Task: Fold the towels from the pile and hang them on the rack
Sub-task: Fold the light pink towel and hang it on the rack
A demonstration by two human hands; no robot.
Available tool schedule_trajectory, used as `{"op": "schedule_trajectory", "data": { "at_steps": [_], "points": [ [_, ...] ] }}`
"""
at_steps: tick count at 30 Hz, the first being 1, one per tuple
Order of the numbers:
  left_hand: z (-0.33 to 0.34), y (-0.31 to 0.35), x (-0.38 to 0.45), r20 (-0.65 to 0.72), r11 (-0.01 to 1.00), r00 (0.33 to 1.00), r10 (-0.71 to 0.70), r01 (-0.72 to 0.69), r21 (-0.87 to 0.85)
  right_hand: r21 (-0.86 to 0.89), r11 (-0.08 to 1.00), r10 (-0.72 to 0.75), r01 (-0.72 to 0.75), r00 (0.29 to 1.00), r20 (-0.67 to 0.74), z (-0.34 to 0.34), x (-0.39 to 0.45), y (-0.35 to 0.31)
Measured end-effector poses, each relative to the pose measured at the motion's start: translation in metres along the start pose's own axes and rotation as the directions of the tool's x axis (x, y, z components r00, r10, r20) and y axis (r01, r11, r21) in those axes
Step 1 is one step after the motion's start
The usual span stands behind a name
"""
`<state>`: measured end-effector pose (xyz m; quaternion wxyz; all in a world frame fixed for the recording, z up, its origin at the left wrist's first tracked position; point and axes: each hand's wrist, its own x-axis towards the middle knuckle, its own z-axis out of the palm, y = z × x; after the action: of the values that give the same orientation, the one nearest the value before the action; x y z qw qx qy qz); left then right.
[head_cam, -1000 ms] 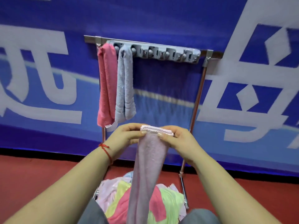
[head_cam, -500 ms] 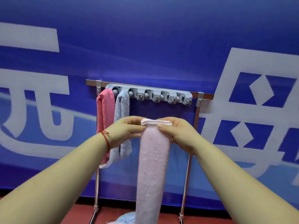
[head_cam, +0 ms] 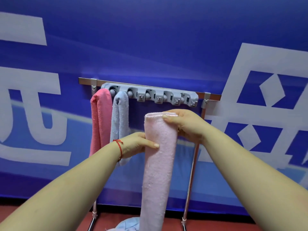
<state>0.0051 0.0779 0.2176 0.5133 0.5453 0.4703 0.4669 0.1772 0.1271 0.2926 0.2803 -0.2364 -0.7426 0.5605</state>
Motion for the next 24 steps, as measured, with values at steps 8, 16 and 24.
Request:
{"op": "schedule_trajectory", "data": {
  "at_steps": [8,16,24],
  "points": [
    [0.014,-0.012,0.002,0.060,0.998,0.998,-0.032,0.035,-0.052,0.013,0.997,0.073,-0.073,0.997,-0.027,-0.019,0.020,-0.004],
    [0.020,-0.021,-0.002,0.057,0.987,0.996,-0.064,0.071,-0.145,0.118,0.986,0.136,-0.116,0.973,-0.185,-0.026,0.028,0.016],
    [0.037,-0.002,0.006,-0.068,0.987,0.998,-0.005,-0.006,-0.162,0.594,0.734,0.469,-0.330,0.879,-0.091,0.009,-0.006,0.113]
  ]
}}
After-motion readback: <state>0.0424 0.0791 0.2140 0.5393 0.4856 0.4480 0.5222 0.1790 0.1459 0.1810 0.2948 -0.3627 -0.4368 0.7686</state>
